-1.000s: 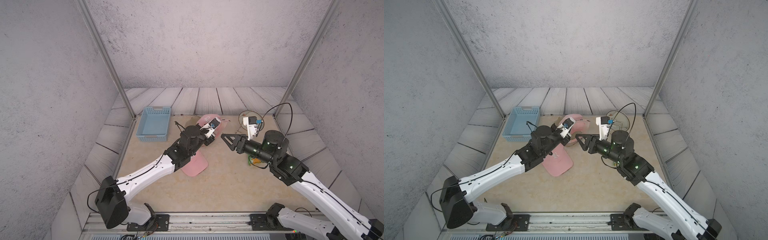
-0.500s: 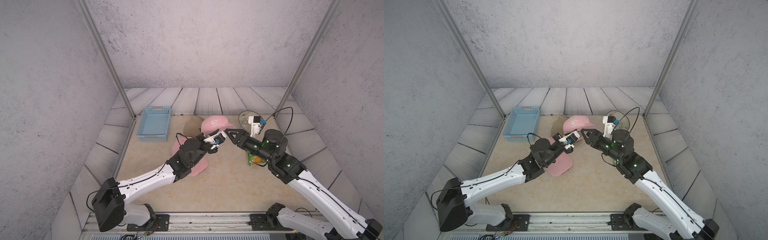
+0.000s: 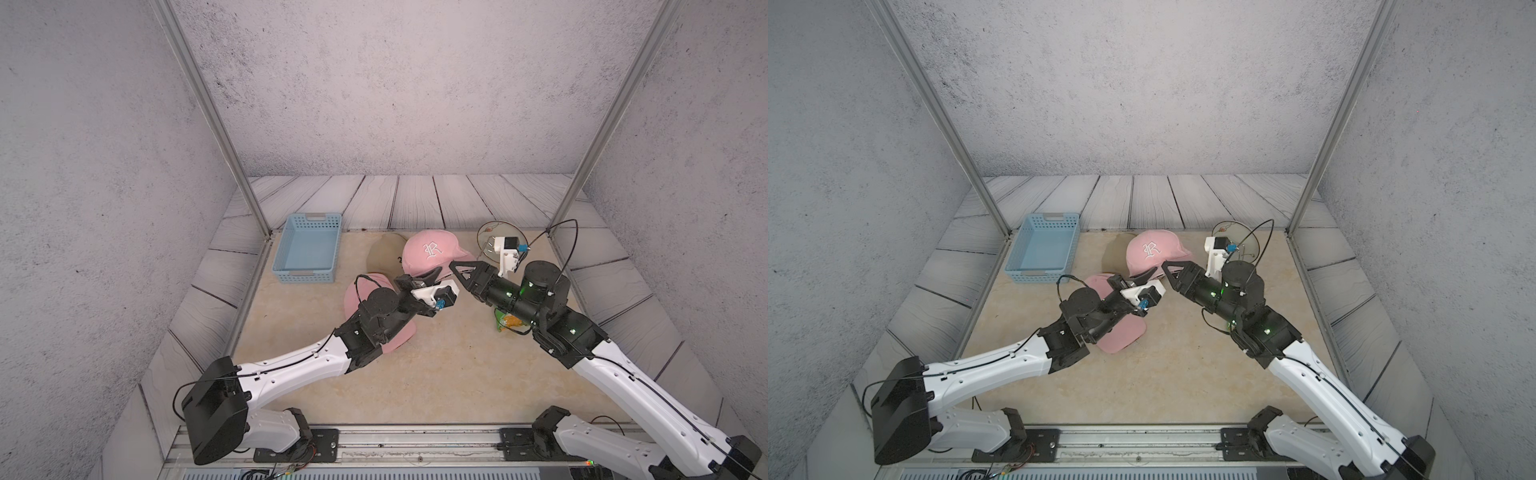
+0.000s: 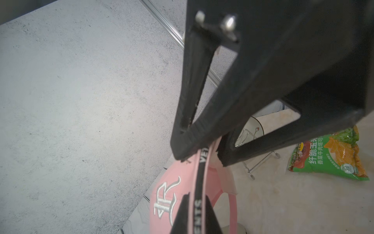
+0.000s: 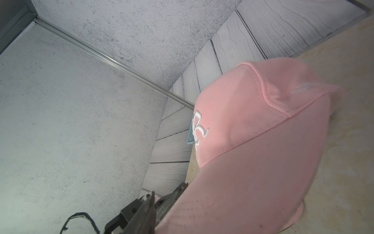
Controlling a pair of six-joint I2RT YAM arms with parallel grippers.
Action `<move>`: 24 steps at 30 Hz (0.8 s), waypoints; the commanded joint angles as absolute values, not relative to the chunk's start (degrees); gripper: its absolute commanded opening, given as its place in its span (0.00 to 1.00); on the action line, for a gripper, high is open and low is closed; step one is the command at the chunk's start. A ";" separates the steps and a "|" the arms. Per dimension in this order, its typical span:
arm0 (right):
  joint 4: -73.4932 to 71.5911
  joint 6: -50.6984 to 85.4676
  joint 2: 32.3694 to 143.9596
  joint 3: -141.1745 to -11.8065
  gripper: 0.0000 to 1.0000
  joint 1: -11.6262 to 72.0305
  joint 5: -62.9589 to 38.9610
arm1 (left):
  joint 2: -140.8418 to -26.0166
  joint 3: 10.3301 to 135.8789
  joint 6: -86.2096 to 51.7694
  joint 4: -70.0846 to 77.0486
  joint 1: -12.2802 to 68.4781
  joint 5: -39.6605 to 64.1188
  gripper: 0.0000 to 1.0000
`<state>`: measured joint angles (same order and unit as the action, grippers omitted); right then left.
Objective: Turn the baseball cap inside out
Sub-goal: Place the baseball cap at the center of the board.
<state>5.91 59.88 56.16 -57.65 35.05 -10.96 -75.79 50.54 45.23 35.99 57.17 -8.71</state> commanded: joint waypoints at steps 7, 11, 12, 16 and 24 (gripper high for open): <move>5.45 55.72 53.63 -53.37 0.00 33.39 -6.89 | -70.74 48.77 51.32 35.82 60.32 -1.39 0.32; 6.19 53.33 51.67 -51.92 0.00 32.94 -6.91 | -67.43 48.51 50.40 32.90 60.54 -0.17 0.55; 5.89 52.41 51.17 -51.53 0.00 32.91 -7.35 | -66.35 48.14 49.85 32.68 60.57 -0.19 0.59; 4.93 47.79 50.37 -50.60 0.00 32.71 -11.73 | -60.53 46.51 43.71 31.51 60.63 -3.27 0.69; 2.22 44.22 57.17 -52.12 0.00 32.82 -37.33 | -44.64 51.02 19.53 14.31 60.33 -18.53 0.68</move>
<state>5.69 47.05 54.43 -50.22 32.56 -22.94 -48.16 48.86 30.59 20.64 60.75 -12.29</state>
